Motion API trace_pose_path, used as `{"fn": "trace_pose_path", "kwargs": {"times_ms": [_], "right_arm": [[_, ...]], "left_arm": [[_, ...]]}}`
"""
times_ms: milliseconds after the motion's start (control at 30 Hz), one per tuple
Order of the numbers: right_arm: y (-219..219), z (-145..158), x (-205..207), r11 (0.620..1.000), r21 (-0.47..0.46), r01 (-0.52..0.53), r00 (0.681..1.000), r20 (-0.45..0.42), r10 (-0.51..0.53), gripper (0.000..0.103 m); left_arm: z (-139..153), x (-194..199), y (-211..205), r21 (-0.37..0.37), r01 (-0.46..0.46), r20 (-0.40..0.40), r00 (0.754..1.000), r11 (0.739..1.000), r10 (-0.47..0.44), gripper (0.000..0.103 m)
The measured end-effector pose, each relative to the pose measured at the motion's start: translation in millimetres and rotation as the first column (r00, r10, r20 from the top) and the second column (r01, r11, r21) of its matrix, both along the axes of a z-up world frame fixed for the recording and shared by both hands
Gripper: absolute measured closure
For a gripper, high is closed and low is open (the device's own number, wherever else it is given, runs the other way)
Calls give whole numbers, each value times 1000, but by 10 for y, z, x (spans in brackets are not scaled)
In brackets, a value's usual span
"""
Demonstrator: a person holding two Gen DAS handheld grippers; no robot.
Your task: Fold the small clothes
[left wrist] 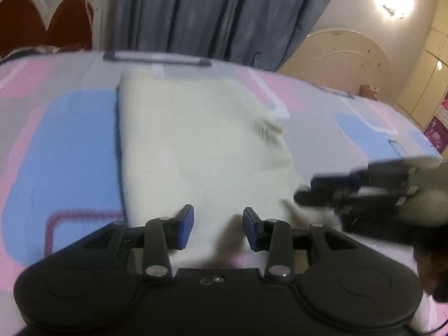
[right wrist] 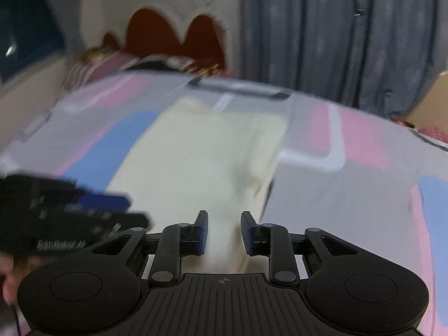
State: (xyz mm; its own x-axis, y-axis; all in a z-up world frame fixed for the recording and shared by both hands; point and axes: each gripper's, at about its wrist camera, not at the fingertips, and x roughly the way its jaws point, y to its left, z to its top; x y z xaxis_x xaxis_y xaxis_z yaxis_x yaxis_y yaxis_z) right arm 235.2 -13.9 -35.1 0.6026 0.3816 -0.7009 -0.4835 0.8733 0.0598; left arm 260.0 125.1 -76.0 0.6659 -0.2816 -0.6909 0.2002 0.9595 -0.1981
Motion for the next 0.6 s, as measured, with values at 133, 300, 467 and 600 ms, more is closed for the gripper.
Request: {"fn": "trace_pose_path", "kwargs": {"times_ms": [133,300,467,600], "right_arm": [[-84,-308,-53,997,-18,73,994,-86,-75,76],[-118,-268,-12,993,20,119,984,-137,-116,76],[-287,120,-340,990,96,106,993,-52,-102,76],[-455,434,-780,979,167,113,993,8,-116,76]], "left_arm": [[-3,-97,-57,31,-31,10,999,999,31,66],[20,-200,-57,47,-61,17,998,997,61,68],[282,-594,83,44,-108,76,992,993,104,66],[459,-1002,130,60,-138,112,985,989,131,63]]}}
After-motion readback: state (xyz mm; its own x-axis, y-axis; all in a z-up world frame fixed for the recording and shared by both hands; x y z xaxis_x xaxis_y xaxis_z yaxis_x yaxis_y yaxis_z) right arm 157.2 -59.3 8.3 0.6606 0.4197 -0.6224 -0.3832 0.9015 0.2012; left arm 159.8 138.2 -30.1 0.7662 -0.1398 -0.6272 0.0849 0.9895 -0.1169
